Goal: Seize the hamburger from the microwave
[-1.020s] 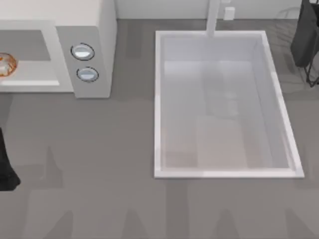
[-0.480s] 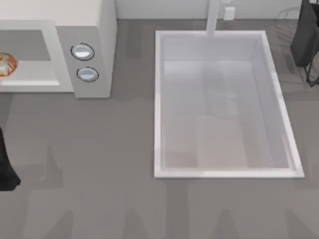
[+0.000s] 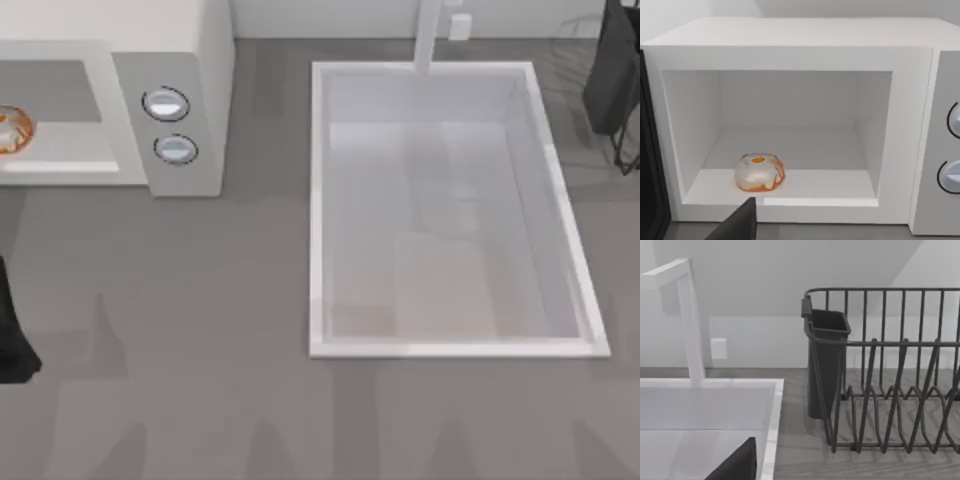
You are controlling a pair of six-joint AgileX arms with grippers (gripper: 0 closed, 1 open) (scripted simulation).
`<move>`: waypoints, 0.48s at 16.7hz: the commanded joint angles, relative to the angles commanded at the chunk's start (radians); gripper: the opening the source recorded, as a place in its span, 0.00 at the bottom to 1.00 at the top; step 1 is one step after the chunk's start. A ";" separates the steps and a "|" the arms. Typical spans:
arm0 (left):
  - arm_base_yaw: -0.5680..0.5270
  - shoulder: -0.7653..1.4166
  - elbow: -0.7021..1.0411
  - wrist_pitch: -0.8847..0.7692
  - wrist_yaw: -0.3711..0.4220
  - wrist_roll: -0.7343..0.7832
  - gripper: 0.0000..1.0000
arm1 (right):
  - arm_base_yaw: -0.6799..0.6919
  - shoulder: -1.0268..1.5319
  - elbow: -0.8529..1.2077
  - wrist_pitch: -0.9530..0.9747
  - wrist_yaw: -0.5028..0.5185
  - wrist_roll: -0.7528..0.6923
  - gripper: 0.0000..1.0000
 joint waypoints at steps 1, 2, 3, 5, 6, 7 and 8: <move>0.000 0.000 0.000 0.000 0.000 0.000 1.00 | 0.000 0.000 0.000 0.000 0.000 0.000 1.00; 0.000 0.000 0.000 0.000 0.000 0.000 1.00 | 0.000 0.000 0.000 0.000 0.000 0.000 1.00; 0.000 0.000 0.000 0.000 0.000 0.000 1.00 | 0.000 0.000 0.000 0.000 0.000 0.000 1.00; 0.001 0.010 0.004 0.005 0.002 0.001 1.00 | 0.000 0.000 0.000 0.000 0.000 0.000 1.00; 0.004 0.030 0.014 0.017 0.006 0.003 1.00 | 0.000 0.000 0.000 0.000 0.000 0.000 1.00; 0.008 0.061 0.027 0.033 0.012 0.006 1.00 | 0.000 0.000 0.000 0.000 0.000 0.000 1.00; 0.012 0.102 0.045 0.055 0.019 0.010 1.00 | 0.000 0.000 0.000 0.000 0.000 0.000 1.00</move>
